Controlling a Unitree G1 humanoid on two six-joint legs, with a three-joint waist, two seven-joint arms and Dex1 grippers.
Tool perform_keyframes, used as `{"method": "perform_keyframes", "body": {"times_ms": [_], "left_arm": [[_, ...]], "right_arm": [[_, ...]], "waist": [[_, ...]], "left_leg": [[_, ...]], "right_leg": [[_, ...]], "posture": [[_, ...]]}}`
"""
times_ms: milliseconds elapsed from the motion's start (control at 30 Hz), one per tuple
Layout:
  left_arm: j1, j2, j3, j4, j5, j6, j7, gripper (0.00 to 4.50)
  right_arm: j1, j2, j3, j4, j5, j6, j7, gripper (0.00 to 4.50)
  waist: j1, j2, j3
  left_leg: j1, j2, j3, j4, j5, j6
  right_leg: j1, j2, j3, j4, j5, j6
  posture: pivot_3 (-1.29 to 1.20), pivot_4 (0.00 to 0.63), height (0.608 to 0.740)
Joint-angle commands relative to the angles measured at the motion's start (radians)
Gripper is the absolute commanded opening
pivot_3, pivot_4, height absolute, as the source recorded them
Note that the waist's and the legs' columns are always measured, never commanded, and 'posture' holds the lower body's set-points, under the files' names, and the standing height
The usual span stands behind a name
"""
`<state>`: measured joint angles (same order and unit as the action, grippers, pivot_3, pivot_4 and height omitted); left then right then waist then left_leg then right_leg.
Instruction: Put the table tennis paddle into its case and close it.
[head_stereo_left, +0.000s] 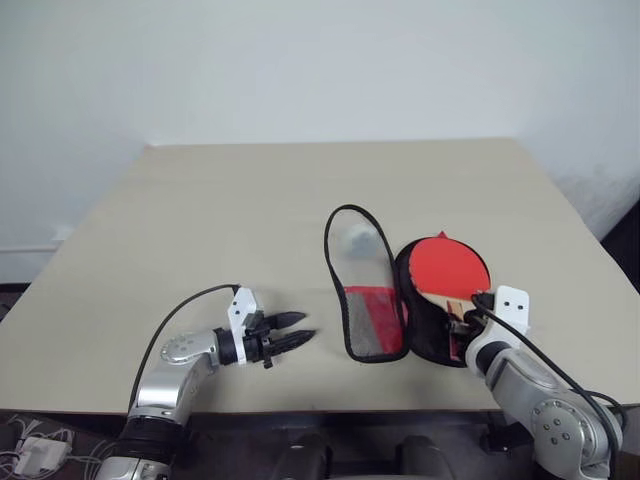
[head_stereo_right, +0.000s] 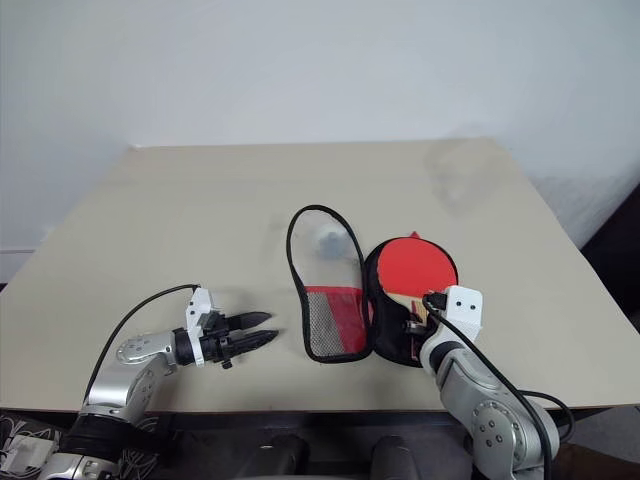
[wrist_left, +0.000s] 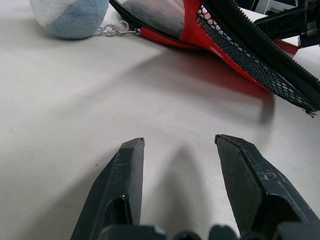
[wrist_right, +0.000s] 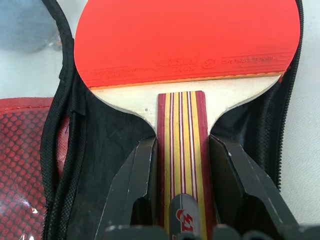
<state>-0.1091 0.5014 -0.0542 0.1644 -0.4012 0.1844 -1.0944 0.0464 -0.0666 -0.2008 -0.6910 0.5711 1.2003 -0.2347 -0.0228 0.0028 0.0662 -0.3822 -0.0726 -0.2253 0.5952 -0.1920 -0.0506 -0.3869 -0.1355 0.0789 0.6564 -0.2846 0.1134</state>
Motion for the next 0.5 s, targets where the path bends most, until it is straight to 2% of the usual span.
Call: {"method": "perform_keyframes", "body": {"times_ms": [33, 167, 433, 467, 500], "left_arm": [[-0.021, 0.008, 0.020, -0.026, -0.002, -0.010, -0.004, 2.38], [-0.021, 0.008, 0.020, -0.027, -0.001, -0.010, -0.001, 2.38], [-0.024, 0.009, 0.020, -0.061, -0.008, 0.014, 0.014, 2.38], [-0.026, 0.009, 0.020, -0.064, -0.008, 0.017, 0.016, 2.38], [-0.027, 0.008, 0.020, -0.067, -0.009, 0.021, 0.017, 2.38]], "right_arm": [[-0.024, -0.008, 0.030, 0.008, -0.019, -0.011, 0.030, 1.16], [-0.045, -0.006, 0.025, 0.027, -0.038, -0.022, 0.042, 1.16], [-0.057, -0.005, 0.001, 0.034, -0.050, -0.029, 0.071, 3.98], [-0.055, -0.012, -0.008, 0.026, -0.046, -0.037, 0.084, 4.27], [-0.045, -0.042, -0.013, 0.014, -0.039, -0.054, 0.120, 4.27]], "waist": [[0.000, 0.000, 0.000], [0.000, 0.000, 0.000], [0.000, 0.000, 0.000], [0.000, 0.000, 0.000], [0.000, 0.000, 0.000]], "left_leg": [[0.000, 0.000, 0.000, 0.000, 0.000, 0.000], [0.000, 0.000, 0.000, 0.000, 0.000, 0.000], [0.000, 0.000, 0.000, 0.000, 0.000, 0.000], [0.000, 0.000, 0.000, 0.000, 0.000, 0.000], [0.000, 0.000, 0.000, 0.000, 0.000, 0.000]], "right_leg": [[0.000, 0.000, 0.000, 0.000, 0.000, 0.000], [0.000, 0.000, 0.000, 0.000, 0.000, 0.000], [0.000, 0.000, 0.000, 0.000, 0.000, 0.000], [0.000, 0.000, 0.000, 0.000, 0.000, 0.000], [0.000, 0.000, 0.000, 0.000, 0.000, 0.000]], "posture": [[0.00, 0.000, 0.740], [0.00, 0.000, 0.740], [0.00, 0.000, 0.740], [0.00, 0.000, 0.740], [0.00, 0.000, 0.740]]}}
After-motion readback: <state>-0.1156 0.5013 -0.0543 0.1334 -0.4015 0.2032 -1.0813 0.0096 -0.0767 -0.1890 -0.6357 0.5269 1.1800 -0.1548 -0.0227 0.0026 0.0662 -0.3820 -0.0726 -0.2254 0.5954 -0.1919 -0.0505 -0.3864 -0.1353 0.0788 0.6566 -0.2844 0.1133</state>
